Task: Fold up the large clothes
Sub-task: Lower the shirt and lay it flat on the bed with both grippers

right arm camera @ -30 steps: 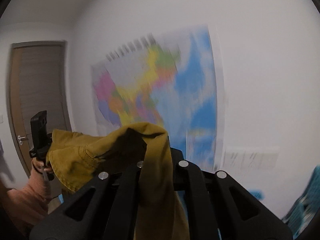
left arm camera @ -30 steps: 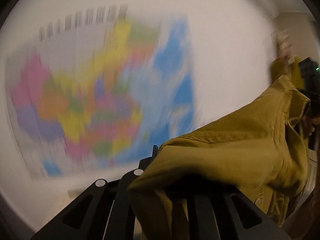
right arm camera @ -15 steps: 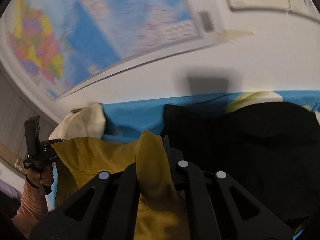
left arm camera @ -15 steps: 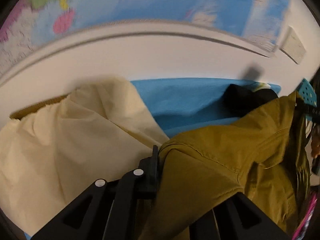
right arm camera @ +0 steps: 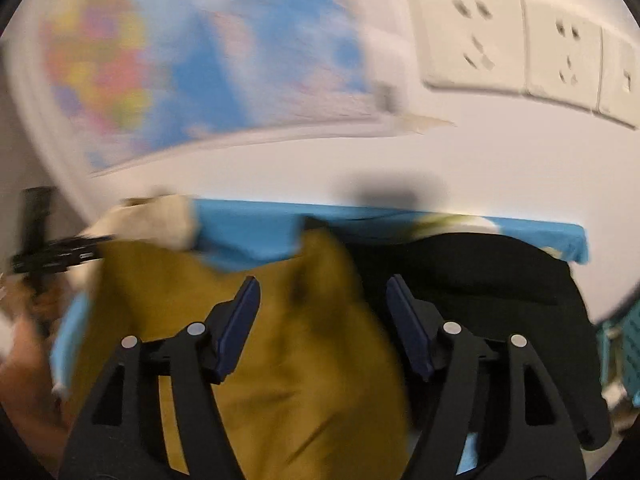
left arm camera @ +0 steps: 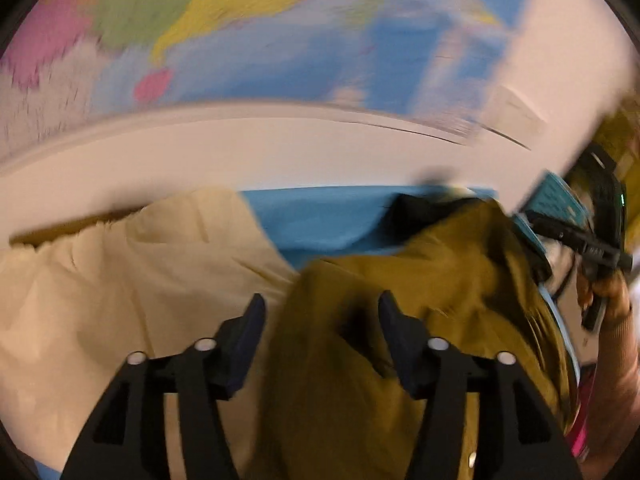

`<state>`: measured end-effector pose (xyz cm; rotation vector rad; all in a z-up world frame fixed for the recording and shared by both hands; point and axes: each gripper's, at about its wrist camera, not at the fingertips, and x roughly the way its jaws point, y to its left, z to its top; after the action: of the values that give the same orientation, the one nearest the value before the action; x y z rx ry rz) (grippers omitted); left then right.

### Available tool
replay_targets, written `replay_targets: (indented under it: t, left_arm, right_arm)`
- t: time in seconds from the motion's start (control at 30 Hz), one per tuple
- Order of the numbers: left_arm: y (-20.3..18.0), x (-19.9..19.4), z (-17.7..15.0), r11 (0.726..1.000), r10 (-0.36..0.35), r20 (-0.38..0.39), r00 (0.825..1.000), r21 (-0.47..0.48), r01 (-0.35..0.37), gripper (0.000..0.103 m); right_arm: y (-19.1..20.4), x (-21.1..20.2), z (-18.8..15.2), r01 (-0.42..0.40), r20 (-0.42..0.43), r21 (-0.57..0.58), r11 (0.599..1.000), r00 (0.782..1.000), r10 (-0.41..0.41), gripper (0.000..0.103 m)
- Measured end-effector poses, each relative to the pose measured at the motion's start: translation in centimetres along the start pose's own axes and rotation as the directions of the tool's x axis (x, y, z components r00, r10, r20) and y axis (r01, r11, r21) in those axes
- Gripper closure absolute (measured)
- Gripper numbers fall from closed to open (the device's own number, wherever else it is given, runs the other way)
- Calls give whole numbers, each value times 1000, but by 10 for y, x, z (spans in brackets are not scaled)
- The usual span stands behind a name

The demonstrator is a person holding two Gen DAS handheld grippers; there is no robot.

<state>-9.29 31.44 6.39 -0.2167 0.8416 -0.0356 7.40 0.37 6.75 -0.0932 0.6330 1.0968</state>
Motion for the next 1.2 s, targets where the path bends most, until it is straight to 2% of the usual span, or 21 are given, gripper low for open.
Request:
replay_targets:
  t: [0.03,0.1,0.17,0.2,0.27,0.33,0.37,0.4,0.43,0.47,0.5,0.6,0.67,0.73,0.77,0.8,0.83,0.9,0.97,1.07,1.2]
  left_arm:
    - [-17,-5,-10,997,-27,2,1000,67,27,46]
    - [-46,-2,-20,985,-73,-12,997,155,74,43]
    - [-73,13,-32,965,-103,-60,993,236,114,38]
    - [-81,27,-36,961,-103,-97,990,249,124,37]
    - [-86,58,-41,964,-96,-193,977,225,139,37]
    - [-80,90,-40,979,-63,-270,961,170,112,39]
    - [-74,101,-39,985,-52,-300,953,142,99,43]
    - [-65,113,-35,991,-51,-326,944,97,87,57]
    - [-58,118,-30,994,-68,-333,941,56,92,66]
    - [-50,120,-23,994,-97,-330,939,11,106,76]
    - [-40,118,-11,988,-156,-298,942,-51,147,77]
    - [-19,108,23,974,-200,-187,962,-142,175,78]
    - [-4,99,47,961,-217,-87,972,-194,197,75]
    - [14,98,63,941,-214,-26,976,-275,199,70]
    - [21,97,67,938,-193,-10,981,-294,181,57]
    - [25,97,71,936,-164,12,986,-312,159,41]
    - [33,93,72,930,-137,44,990,-337,144,36]
    - [47,88,66,908,-160,78,984,-379,178,32]
    - [56,79,58,900,-175,98,980,-389,199,32]
    - [48,59,39,951,-111,68,991,-282,126,30]
    - [15,29,3,995,-24,-13,1000,-101,23,26]
  right_arm:
    - [15,4,-10,-55,-30,-32,998,998,54,38]
    - [24,20,-26,-105,-109,-23,994,989,102,40]
    - [21,50,-37,-86,-188,20,996,978,88,40]
    - [16,69,-42,-74,-227,51,996,970,84,40]
    - [3,90,-46,-61,-242,114,992,966,88,41]
    - [-14,107,-44,-82,-239,195,977,963,129,49]
    - [-18,113,-42,-112,-231,226,968,959,165,60]
    - [-22,114,-35,-167,-201,253,953,955,221,80]
    - [-18,112,-29,-189,-176,254,949,955,237,95]
    - [-18,105,-17,-231,-123,251,940,956,267,95]
    - [-17,97,-9,-252,-89,251,935,955,282,95]
    - [-25,87,31,-286,31,275,918,957,288,96]
    - [-35,91,48,-282,70,312,907,959,275,96]
    - [-43,109,60,-222,73,349,910,975,210,89]
    - [-47,117,62,-207,53,352,913,978,202,82]
    - [-50,125,64,-154,19,361,920,987,158,65]
    - [-52,124,63,-107,17,367,924,994,109,49]
    - [-55,114,58,-61,35,357,932,998,52,34]
    - [-58,89,49,-45,62,326,944,998,26,33]
    - [-47,56,32,-19,25,206,978,1000,14,28]
    - [-20,14,-17,74,-47,67,995,996,-71,26]
